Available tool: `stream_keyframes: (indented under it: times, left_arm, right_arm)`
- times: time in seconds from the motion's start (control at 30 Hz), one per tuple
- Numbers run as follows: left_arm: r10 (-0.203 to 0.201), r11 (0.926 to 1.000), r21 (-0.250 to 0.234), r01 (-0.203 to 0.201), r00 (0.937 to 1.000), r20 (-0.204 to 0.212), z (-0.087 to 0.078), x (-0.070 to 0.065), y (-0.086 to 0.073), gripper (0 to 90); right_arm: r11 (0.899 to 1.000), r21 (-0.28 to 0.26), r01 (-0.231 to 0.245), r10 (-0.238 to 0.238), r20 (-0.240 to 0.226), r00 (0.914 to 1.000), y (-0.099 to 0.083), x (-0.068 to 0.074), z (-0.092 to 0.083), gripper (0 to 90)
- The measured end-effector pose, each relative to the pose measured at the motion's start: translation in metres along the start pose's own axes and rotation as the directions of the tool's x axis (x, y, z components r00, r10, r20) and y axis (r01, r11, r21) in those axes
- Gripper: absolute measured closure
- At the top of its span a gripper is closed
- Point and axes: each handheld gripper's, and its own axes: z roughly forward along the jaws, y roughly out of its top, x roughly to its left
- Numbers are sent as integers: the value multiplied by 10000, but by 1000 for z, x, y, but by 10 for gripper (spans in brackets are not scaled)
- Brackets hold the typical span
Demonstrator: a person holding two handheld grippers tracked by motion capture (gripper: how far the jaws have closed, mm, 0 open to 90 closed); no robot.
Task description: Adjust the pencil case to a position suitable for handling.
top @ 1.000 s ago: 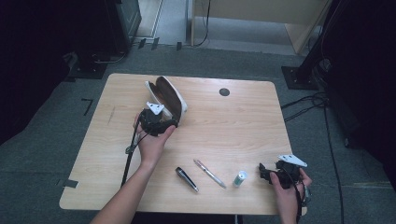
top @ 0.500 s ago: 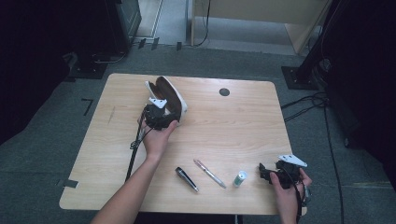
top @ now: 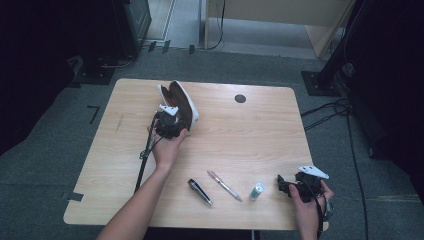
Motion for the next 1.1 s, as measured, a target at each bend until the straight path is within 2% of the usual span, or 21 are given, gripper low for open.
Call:
stream_keyframes:
  times: [0.03, 0.1, 0.13, 0.17, 0.27, 0.33, 0.43, 0.53, 0.6, 0.63, 0.67, 0.77, 0.87, 0.93, 1.03, 1.07, 1.1]
  left_arm:
    - [8, 10000, -4, -8, 10000, 6, 0, 1, 0, 582]
    - [-34, 10000, -58, 33, 10000, -87, -1, 5, -1, 642]
    - [-106, 9999, -77, 106, 9999, -32, -2, 9, -1, 673]
    - [-209, 9997, -87, 210, 9996, 184, -2, 17, -1, 746]
    - [-113, 9998, -177, 119, 9994, 340, -3, 25, 0, 819]
    - [56, 9996, -267, -41, 9985, 540, -4, 31, 0, 826]
    - [539, 9966, -650, -502, 9970, 555, -10, 35, -2, 839]
    - [597, 9951, -837, -522, 9942, 894, -15, 36, -4, 844]
    - [491, 9960, -810, -386, 9900, 1326, -18, 38, -6, 846]
    - [461, 9961, -821, -323, 9839, 1726, -21, 38, -8, 847]
    - [461, 9961, -821, -323, 9839, 1726, -21, 38, -8, 848]
    - [407, 9962, -843, -206, 9688, 2444, -28, 37, -11, 848]
    - [629, 9946, -978, -347, 9514, 3016, -37, 31, -11, 849]
    - [680, 9948, -944, -373, 9355, 3468, -42, 27, -12, 849]
    - [813, 9949, -883, -492, 9085, 4099, -47, 19, -14, 849]
    - [907, 9943, -908, -565, 8959, 4349, -50, 16, -15, 849]
    - [952, 9939, -921, -602, 8899, 4460, -51, 14, -17, 849]
  right_arm:
    - [10000, 0, 0, 0, 0, 10000, 0, 0, 0, 0]
    - [10000, 14, -18, 18, 4, 10000, 0, 0, 0, 0]
    - [10000, 2, -18, 18, 2, 10000, 0, 0, 0, 0]
    - [10000, 8, -22, 22, 5, 10000, 0, 0, 0, 0]
    - [10000, -5, 1, -1, -2, 10000, 0, 0, 0, 0]
    - [10000, -1, 6, -6, 1, 10000, 0, 0, 0, 0]
    - [10000, 1, 4, -4, -1, 10000, 0, 0, 0, 0]
    - [10000, 4, -18, 18, 4, 10000, 0, 0, 0, 0]
    - [10000, 6, -19, 19, 5, 10000, 0, 0, 0, 0]
    - [10000, -3, -1, 1, -1, 10000, 0, 0, 0, 0]
    - [10000, 5, -19, 19, 5, 10000, 0, 0, 0, 0]
    - [10000, -4, -4, 4, -1, 10000, 0, 0, 0, 0]
    - [10000, -3, -1, 1, 0, 10000, 0, 0, 0, 0]
    - [10000, 7, -21, 21, 4, 10000, 0, 0, 0, 0]
    - [10000, -4, -3, 3, -1, 10000, 0, 0, 0, 0]
    - [10000, -2, -5, 5, 0, 10000, 0, 0, 0, 0]
    - [10000, 6, -19, 19, 3, 10000, 0, 0, 0, 0]
